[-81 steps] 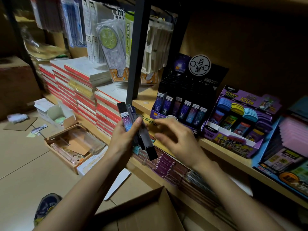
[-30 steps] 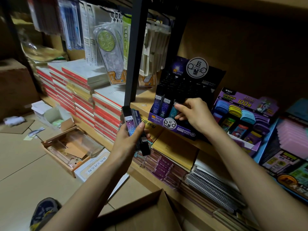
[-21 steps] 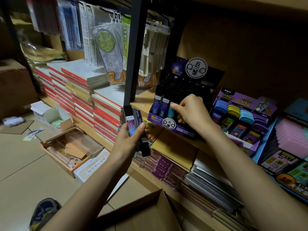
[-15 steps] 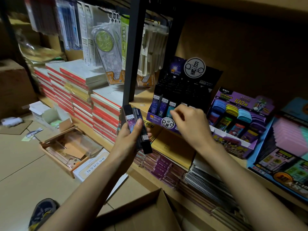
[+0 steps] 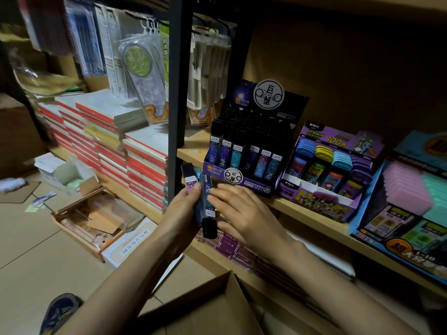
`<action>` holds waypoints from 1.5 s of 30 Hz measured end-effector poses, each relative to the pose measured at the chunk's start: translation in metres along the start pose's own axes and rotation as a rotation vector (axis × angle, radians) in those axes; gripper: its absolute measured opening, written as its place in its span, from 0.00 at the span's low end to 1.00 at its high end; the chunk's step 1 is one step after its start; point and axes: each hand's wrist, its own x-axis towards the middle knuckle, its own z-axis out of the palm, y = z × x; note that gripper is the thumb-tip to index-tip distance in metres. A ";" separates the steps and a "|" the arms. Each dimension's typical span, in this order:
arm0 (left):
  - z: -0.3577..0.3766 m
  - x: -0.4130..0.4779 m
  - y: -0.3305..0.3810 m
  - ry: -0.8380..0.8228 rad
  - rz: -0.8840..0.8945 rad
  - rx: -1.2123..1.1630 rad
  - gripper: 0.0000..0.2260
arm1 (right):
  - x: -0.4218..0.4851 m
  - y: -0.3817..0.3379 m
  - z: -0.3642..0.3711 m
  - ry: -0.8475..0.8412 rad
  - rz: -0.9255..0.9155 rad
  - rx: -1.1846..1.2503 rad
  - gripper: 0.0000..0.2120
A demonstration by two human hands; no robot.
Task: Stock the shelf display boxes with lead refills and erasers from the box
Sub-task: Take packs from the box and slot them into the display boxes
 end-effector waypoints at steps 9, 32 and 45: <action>0.008 -0.005 0.001 -0.118 -0.130 0.018 0.14 | -0.011 0.007 -0.013 -0.090 -0.132 0.150 0.19; 0.003 -0.004 0.003 -0.010 0.096 0.295 0.21 | 0.037 0.070 -0.054 0.440 0.655 0.357 0.13; 0.000 0.001 0.002 0.008 0.127 0.342 0.24 | 0.054 0.077 -0.029 0.202 0.814 0.269 0.16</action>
